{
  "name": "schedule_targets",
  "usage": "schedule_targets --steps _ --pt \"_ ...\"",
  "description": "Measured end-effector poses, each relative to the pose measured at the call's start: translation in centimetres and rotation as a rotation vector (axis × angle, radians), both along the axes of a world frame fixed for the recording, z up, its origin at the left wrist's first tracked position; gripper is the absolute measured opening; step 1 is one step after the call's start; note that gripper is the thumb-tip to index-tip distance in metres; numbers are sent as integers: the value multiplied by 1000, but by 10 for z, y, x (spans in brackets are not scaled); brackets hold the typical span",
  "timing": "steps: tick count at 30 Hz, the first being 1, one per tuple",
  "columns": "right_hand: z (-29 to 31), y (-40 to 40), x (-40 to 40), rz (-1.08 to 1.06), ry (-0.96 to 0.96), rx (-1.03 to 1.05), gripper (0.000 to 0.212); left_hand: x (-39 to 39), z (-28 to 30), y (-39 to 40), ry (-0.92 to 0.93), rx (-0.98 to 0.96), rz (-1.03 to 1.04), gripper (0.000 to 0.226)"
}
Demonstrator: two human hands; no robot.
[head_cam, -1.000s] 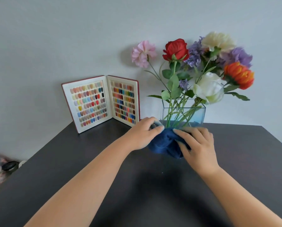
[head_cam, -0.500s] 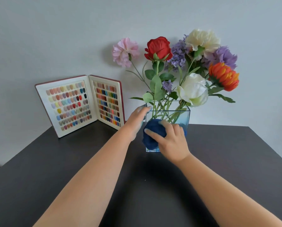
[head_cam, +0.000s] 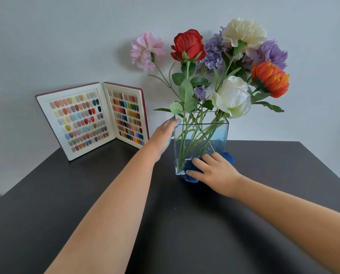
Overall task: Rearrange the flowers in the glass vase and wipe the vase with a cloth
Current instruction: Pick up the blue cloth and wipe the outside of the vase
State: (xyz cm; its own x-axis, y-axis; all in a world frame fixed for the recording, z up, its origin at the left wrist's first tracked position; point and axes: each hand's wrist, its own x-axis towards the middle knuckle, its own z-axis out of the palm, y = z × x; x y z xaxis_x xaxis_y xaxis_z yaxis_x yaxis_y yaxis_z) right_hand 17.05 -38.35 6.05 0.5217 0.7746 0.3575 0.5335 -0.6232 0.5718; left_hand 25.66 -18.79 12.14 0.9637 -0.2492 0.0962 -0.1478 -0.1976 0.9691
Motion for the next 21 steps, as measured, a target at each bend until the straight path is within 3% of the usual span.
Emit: schedule_targets --steps 6,15,21 --pt "10 -29 -11 -103 47 -22 64 5 -3 -3 29 -2 5 70" --pt "2 20 0 -21 97 67 60 -5 -6 -10 64 -98 50 82" --pt "7 -20 -9 -33 128 109 66 1 -9 -10 86 -132 21 84"
